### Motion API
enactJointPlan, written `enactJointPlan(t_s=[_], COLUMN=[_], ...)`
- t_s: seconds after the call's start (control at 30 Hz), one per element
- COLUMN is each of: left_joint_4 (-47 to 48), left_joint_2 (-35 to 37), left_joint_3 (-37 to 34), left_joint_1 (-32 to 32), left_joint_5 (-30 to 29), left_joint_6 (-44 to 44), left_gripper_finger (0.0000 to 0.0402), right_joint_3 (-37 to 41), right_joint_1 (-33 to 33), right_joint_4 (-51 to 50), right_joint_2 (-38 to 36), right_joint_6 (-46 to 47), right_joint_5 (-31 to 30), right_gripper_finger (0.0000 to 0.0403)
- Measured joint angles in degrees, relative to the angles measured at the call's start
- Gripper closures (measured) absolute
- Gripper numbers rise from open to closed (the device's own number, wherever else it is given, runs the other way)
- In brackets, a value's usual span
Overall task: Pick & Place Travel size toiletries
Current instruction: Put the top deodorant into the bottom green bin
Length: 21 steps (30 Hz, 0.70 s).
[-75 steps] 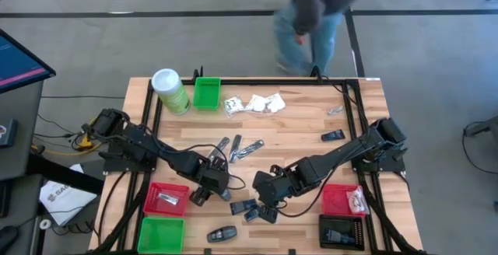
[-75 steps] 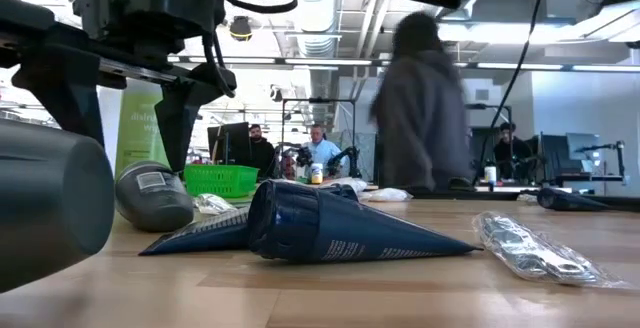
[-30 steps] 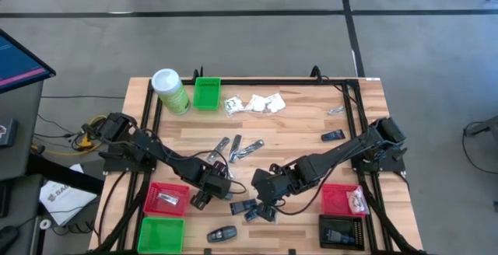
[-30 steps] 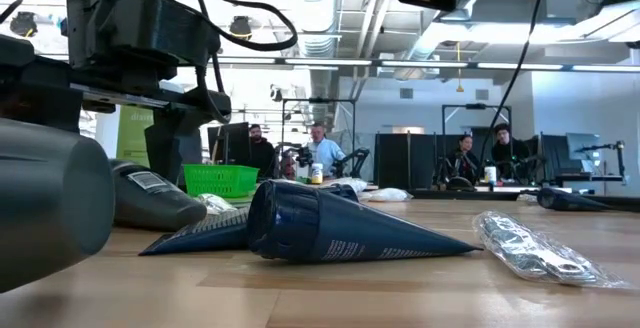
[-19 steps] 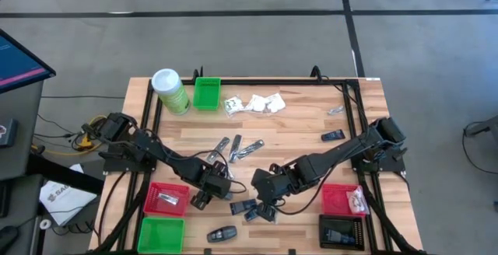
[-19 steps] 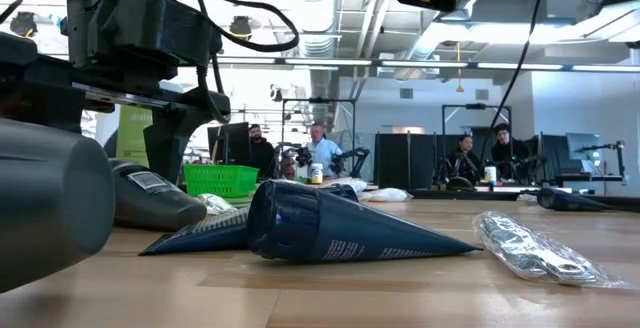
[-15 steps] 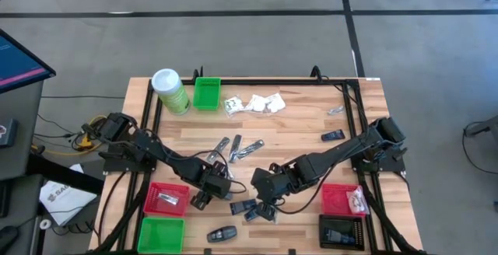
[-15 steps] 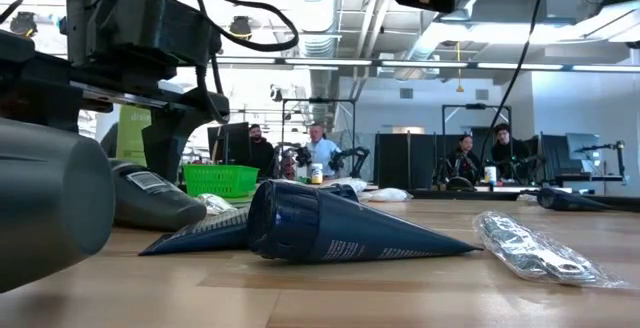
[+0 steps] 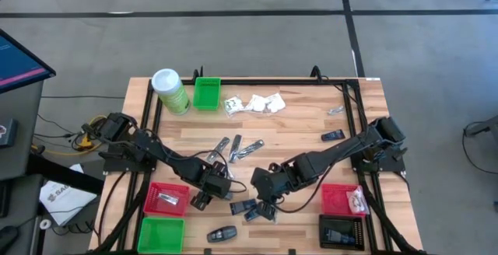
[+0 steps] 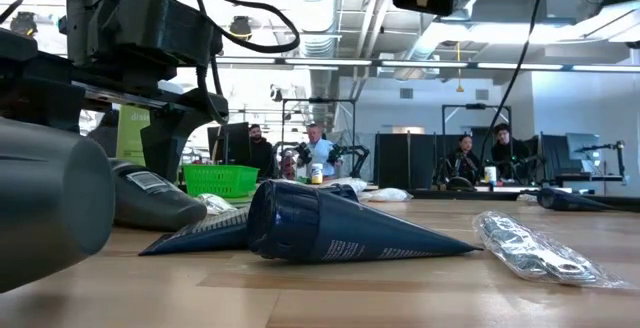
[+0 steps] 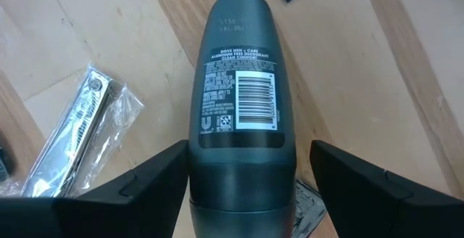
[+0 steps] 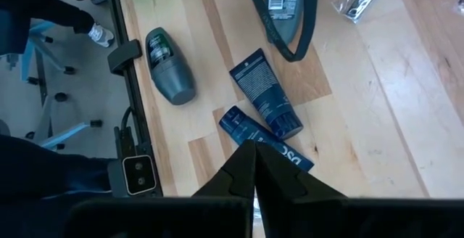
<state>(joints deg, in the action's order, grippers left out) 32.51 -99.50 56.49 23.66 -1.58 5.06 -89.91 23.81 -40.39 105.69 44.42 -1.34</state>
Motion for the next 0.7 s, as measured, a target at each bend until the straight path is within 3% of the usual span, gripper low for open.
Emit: enactJointPlan(t_s=[0.7], left_joint_4=[-0.33], left_joint_2=[0.02], left_joint_3=[-0.02], left_joint_1=[0.0], left_joint_5=[0.73], left_joint_6=[-4.03], left_gripper_finger=[0.0124], right_joint_3=[0.0], right_joint_1=[-0.52], right_joint_4=[0.27], right_joint_2=[0.01], right_joint_6=[-1.1], right_joint_5=[-0.37], right_gripper_finger=[0.0403])
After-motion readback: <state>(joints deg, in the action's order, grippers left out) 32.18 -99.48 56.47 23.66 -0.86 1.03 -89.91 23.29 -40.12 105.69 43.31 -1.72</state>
